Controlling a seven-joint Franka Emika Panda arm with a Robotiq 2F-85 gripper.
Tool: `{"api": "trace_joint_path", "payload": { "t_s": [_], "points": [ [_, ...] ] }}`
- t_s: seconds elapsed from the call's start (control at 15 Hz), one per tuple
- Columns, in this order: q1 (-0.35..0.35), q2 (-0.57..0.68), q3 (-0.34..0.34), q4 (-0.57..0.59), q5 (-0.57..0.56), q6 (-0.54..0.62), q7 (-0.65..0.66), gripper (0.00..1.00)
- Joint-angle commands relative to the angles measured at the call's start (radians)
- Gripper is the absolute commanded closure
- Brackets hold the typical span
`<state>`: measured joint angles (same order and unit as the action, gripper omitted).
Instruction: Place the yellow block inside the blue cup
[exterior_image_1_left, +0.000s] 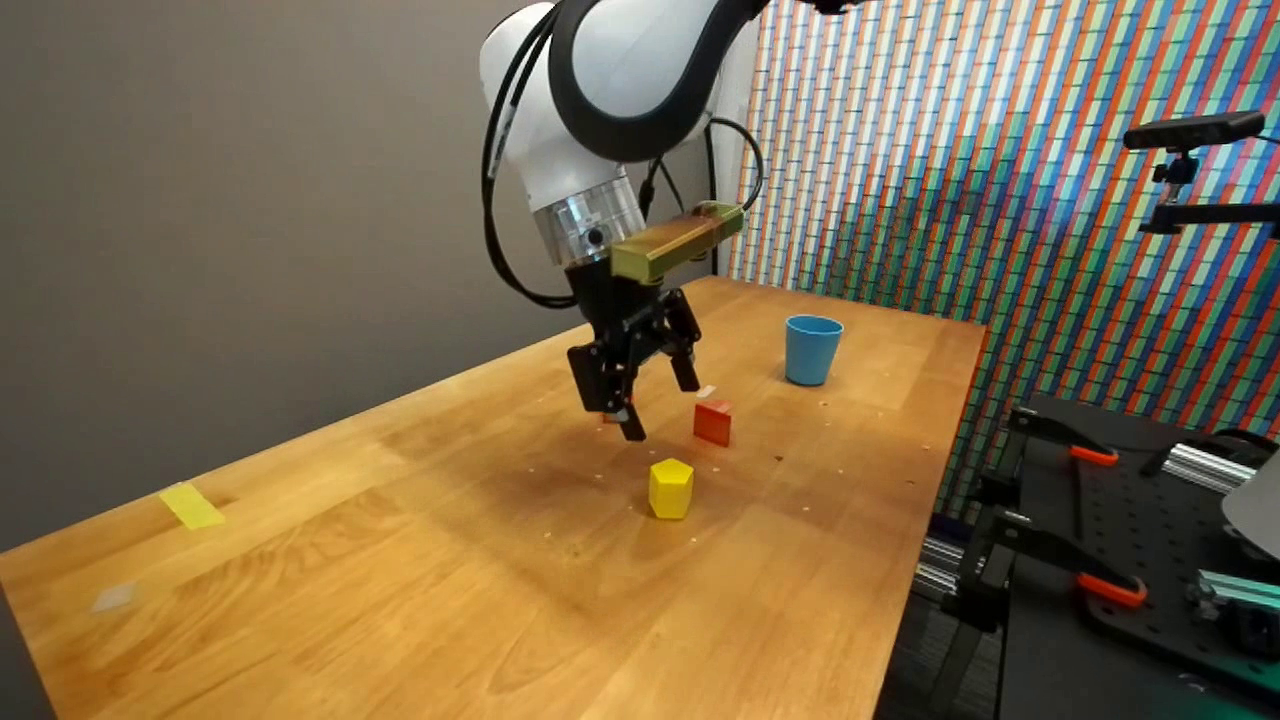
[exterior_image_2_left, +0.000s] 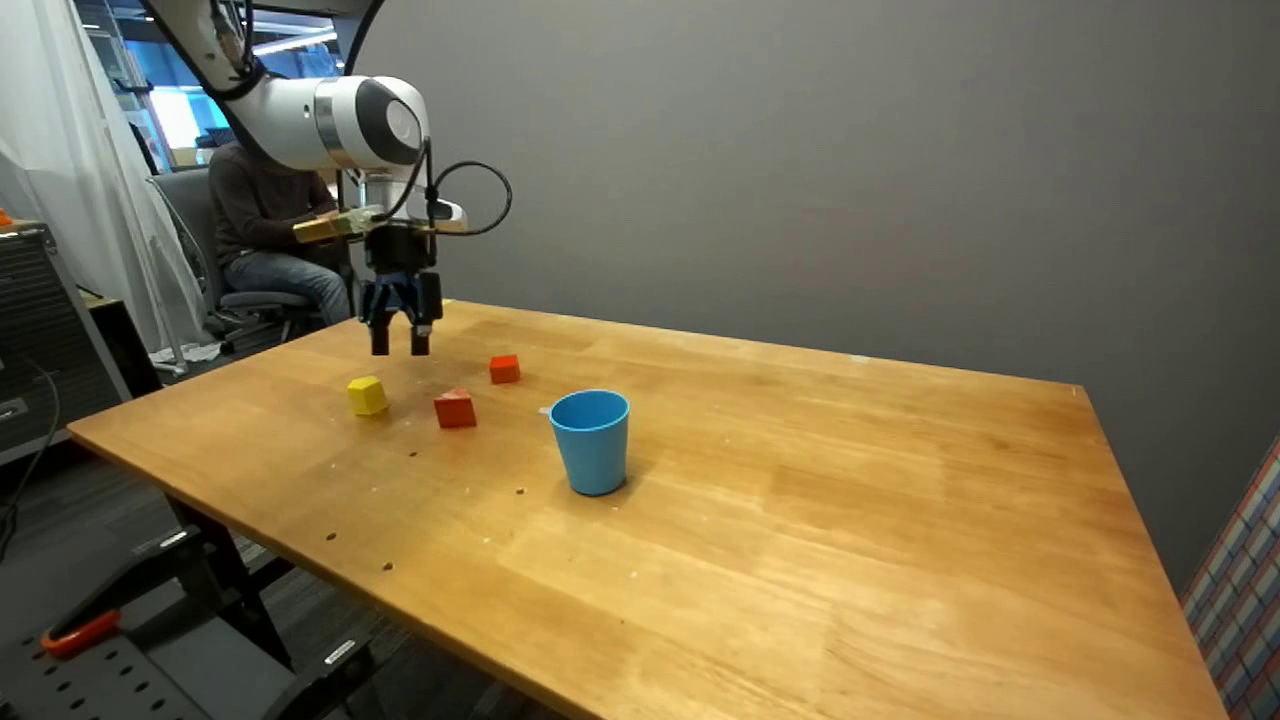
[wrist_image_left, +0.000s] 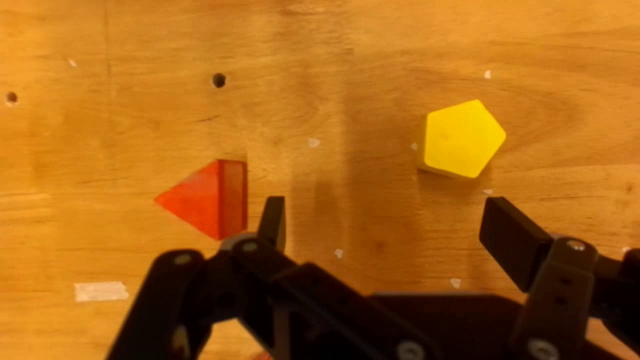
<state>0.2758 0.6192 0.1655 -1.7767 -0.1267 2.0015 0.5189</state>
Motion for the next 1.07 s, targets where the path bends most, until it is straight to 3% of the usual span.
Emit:
{"api": "trace_joint_path", "payload": {
  "t_s": [0.0,1.0],
  "points": [
    [0.033,0.093,-0.017,0.132,0.054,-0.076,-0.065,0.0],
    [0.025,0.156,-0.03,0.109,0.179,-0.079,-0.102,0.0]
  ]
}}
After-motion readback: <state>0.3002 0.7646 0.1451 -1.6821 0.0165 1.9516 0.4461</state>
